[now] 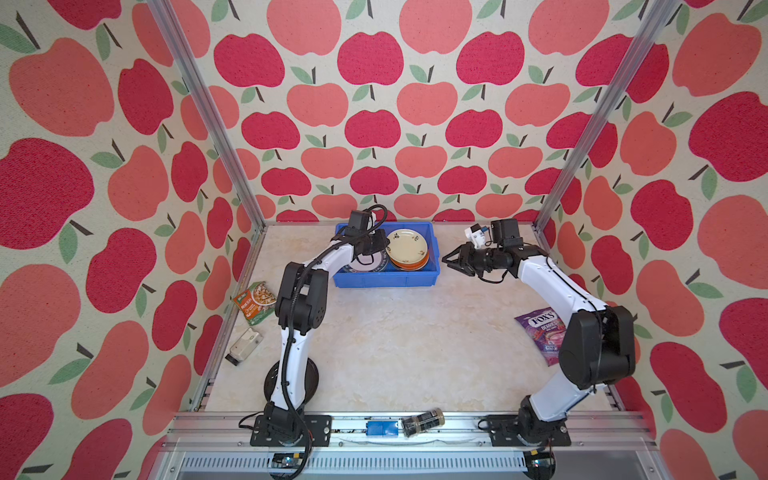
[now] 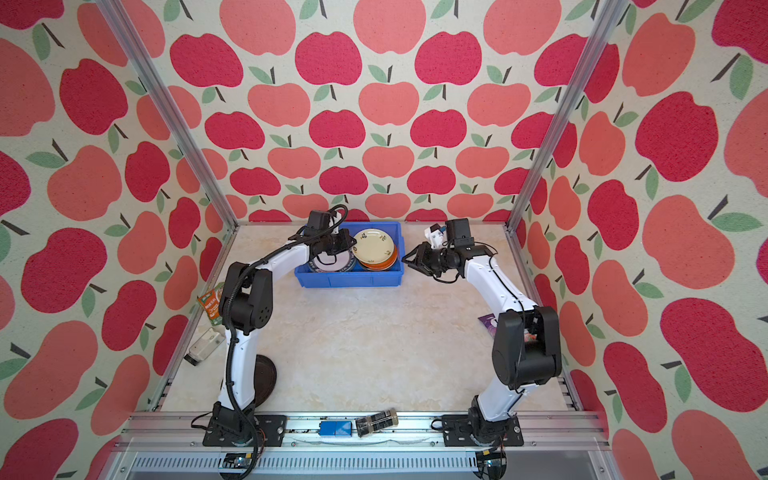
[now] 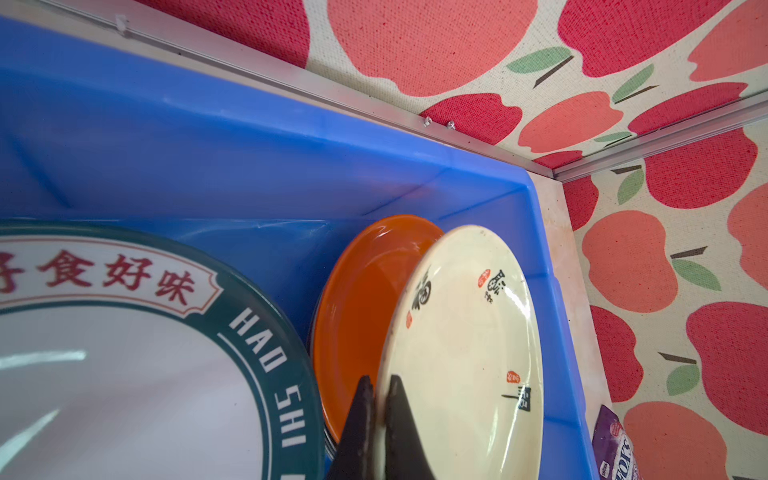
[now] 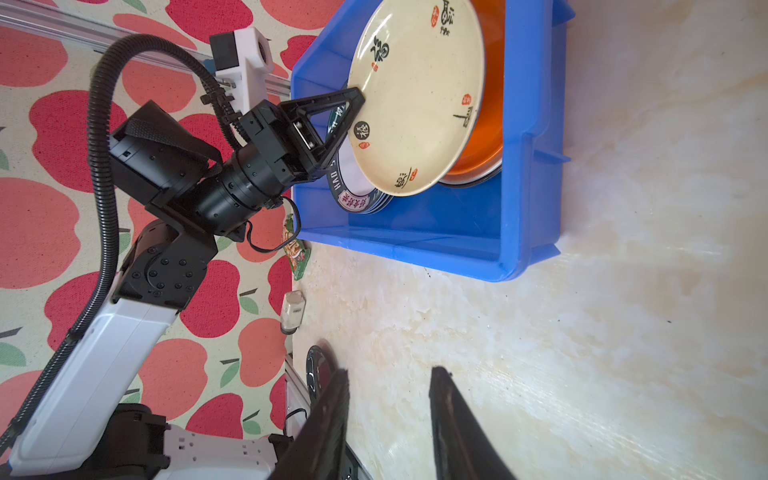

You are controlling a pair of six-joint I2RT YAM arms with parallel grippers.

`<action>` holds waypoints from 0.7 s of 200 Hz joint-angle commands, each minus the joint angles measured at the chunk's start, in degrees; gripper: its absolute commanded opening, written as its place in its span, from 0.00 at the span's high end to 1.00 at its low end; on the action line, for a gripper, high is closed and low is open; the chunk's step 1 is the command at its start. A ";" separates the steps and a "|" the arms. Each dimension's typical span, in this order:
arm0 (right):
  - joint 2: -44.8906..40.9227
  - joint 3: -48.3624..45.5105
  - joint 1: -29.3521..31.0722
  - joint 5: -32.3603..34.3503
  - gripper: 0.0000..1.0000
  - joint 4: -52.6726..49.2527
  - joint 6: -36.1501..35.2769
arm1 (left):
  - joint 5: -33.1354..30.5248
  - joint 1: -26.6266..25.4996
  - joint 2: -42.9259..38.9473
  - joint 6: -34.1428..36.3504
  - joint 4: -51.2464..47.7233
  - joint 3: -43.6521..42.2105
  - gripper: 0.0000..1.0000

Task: Place the plates into the plastic bin on the countertop
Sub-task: 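Lower the cream plate into the bin onto the orange plate with the left gripper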

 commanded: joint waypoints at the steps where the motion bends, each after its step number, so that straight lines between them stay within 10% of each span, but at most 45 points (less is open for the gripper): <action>1: 0.95 -0.84 -0.61 -1.53 0.64 0.82 0.00 | -1.59 -0.58 1.79 -0.14 0.68 3.57 1.00; 140: -0.41 -4.23 -0.79 -2.11 0.64 2.12 0.18 | -6.61 -2.87 8.22 1.40 -2.69 9.53 1.00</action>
